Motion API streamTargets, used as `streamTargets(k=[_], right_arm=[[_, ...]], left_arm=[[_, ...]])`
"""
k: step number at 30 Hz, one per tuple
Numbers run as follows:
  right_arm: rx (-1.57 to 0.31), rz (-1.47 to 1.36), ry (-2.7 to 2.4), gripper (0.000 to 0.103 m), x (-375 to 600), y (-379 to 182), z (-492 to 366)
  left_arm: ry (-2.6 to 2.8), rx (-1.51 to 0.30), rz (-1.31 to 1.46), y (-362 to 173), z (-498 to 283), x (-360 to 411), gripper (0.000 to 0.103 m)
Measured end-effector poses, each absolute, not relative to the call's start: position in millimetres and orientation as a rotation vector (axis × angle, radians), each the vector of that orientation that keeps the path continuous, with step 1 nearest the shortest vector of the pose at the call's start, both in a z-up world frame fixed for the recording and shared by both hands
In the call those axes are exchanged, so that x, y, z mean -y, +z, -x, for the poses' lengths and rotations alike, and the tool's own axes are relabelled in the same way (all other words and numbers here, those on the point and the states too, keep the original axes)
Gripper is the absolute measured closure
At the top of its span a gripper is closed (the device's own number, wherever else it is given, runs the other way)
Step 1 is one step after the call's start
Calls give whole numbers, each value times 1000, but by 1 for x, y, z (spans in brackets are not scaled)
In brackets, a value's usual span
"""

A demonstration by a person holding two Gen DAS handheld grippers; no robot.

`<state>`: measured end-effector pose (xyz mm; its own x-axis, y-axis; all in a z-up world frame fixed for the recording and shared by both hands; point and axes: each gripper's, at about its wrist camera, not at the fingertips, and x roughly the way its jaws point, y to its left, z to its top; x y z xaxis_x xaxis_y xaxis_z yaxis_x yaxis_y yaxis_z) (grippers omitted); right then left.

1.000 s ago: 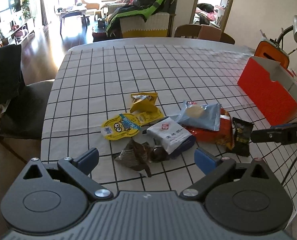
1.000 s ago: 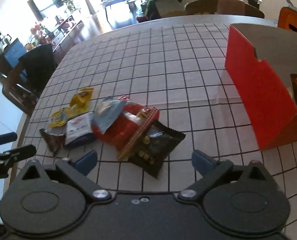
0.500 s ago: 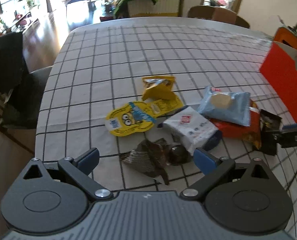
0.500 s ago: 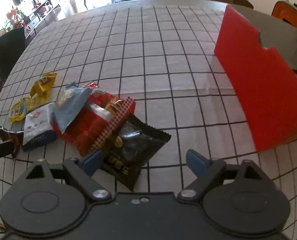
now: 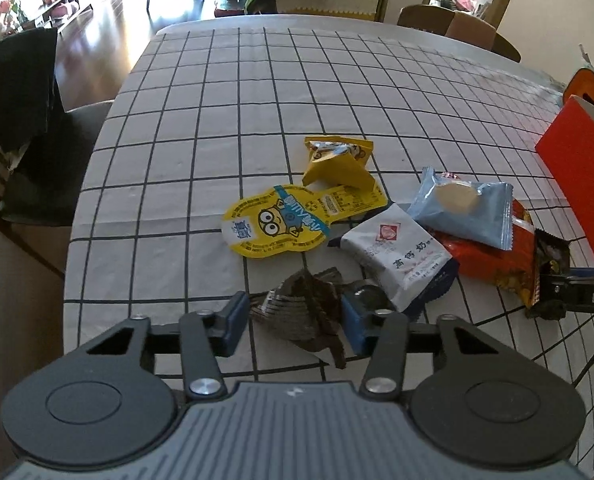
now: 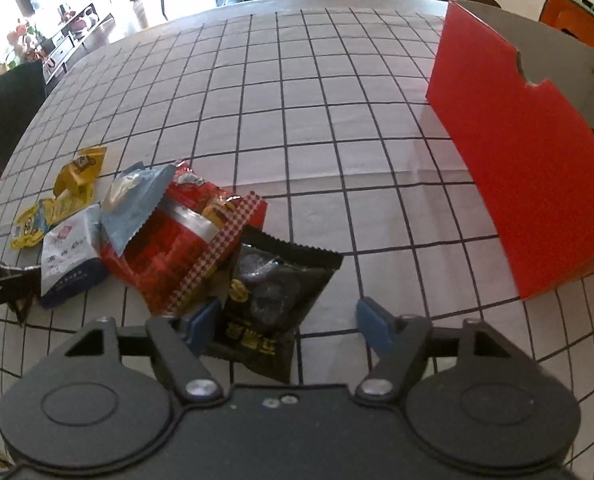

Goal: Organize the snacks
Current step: 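Grasp the black snack bag with the right gripper while the left grasps the brown chocolate wrapper, then carry the black bag and chocolate wrapper over the red box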

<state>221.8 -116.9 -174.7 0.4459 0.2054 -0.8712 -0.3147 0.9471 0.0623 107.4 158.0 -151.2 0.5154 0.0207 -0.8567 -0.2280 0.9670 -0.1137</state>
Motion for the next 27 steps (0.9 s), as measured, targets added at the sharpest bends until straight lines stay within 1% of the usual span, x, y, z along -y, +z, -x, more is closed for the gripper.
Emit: streamTargets(k=[1,4,5,7,10,18,27], right_arm=[[-1052,127,323,44,116,-175,-220],[-1037,154,335,54,114,-174,-217],[-1035,154,346,55,114,-173,-217],[-1037,147,361,64,116,-173,-216],[-1046,120,386,67,120,-171,-215],[-1045,102,415,68,133,-167,-209],[-1023,80,477,69,149,-151,-199]], left_arm=[[150,-1019,227,-151,-107,-158,60],[143,-1010,240,-151,-106,-159,65],[141,-1007,249,-151,-105,-160,67],[143,-1004,266,-150,-104,-162,69],[149,-999,290,-149,-100,-164,71],[166,-985,340,-145,-90,-167,78],[217,-964,406,-138,-73,-170,80]])
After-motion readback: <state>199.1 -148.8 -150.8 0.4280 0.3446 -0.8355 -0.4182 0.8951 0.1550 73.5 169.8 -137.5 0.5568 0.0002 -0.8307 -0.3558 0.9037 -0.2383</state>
